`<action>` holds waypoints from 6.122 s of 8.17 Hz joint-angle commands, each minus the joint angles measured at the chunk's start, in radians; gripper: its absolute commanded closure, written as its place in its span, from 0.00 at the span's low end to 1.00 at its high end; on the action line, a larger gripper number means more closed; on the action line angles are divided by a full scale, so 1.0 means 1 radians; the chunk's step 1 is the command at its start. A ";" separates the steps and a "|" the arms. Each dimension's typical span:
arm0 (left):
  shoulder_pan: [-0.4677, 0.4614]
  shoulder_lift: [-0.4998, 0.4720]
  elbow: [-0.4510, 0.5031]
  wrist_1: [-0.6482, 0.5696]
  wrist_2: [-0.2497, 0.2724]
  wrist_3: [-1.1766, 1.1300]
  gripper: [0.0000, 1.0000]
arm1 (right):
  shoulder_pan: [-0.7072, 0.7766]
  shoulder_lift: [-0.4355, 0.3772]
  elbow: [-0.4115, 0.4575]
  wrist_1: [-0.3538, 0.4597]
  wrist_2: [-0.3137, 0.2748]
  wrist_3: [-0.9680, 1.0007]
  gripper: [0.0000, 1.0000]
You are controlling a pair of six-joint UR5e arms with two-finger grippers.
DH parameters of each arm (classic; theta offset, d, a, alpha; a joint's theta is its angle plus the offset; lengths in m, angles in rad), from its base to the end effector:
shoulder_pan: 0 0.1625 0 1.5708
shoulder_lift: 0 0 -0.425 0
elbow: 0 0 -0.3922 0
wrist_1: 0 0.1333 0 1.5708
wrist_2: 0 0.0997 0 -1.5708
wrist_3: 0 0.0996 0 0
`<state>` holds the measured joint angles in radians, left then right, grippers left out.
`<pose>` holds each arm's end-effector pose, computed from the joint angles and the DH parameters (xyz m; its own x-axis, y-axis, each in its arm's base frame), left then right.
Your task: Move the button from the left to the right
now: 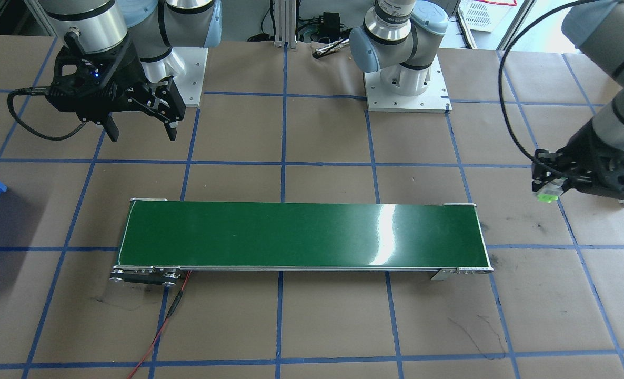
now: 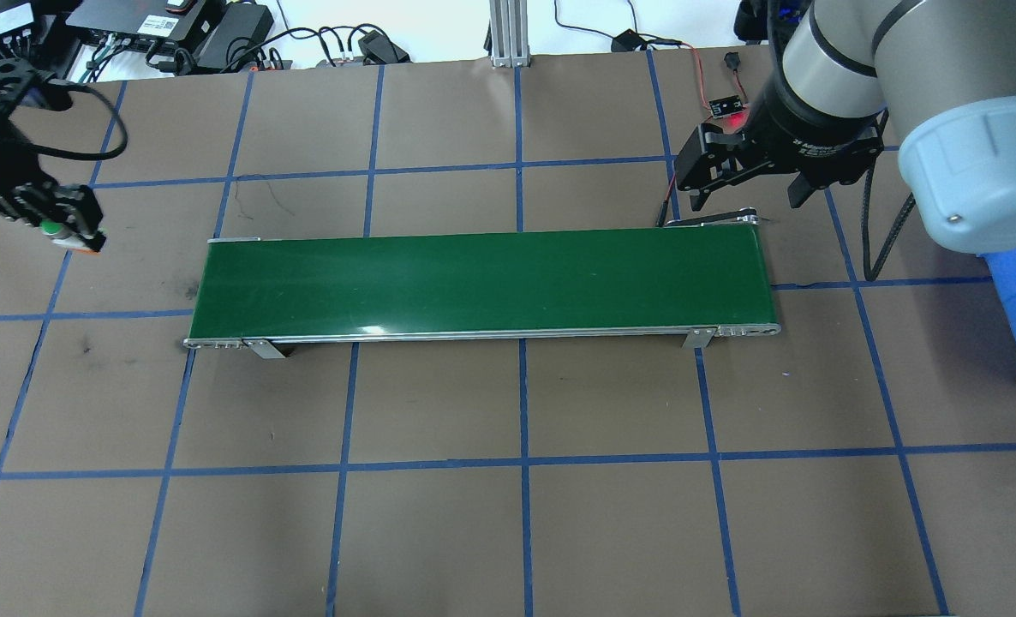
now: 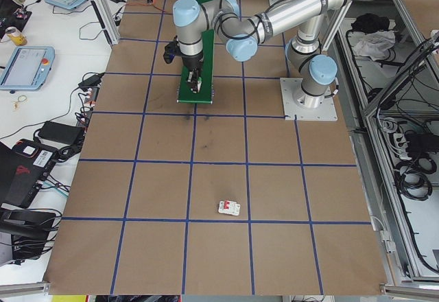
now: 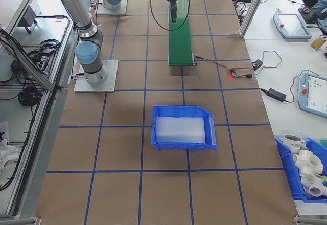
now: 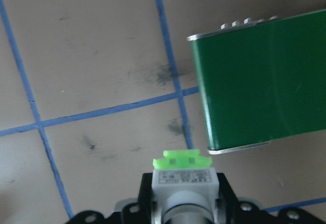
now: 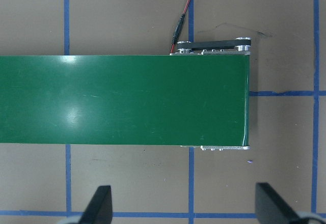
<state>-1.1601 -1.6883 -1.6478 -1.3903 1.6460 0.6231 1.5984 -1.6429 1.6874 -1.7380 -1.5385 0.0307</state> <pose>0.0974 -0.5388 0.4081 -0.9757 0.2125 -0.0528 0.2096 0.9762 0.0552 0.1495 -0.4684 0.4824 -0.9994 -0.0011 -0.0358 0.0033 0.9926 -0.1214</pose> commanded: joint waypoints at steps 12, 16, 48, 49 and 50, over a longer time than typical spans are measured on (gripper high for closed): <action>-0.174 -0.258 -0.017 0.099 -0.009 -0.201 0.97 | 0.000 0.000 0.000 0.006 -0.006 0.000 0.00; -0.174 -0.258 -0.024 0.100 -0.011 -0.200 0.07 | 0.000 -0.002 0.000 0.012 -0.008 0.000 0.00; -0.415 0.099 -0.017 -0.035 -0.081 -0.545 0.00 | -0.083 0.334 0.107 -0.345 0.193 0.110 0.00; -0.415 0.099 -0.017 -0.035 -0.081 -0.543 0.00 | -0.077 0.333 0.107 -0.347 0.199 0.133 0.00; -0.415 0.099 -0.018 -0.036 -0.074 -0.542 0.00 | -0.055 0.333 0.106 -0.350 0.198 0.205 0.00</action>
<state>-1.5754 -1.5875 -1.6646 -1.4255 1.5659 0.0799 1.5189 -1.3093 1.7946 -2.0841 -1.3419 0.1540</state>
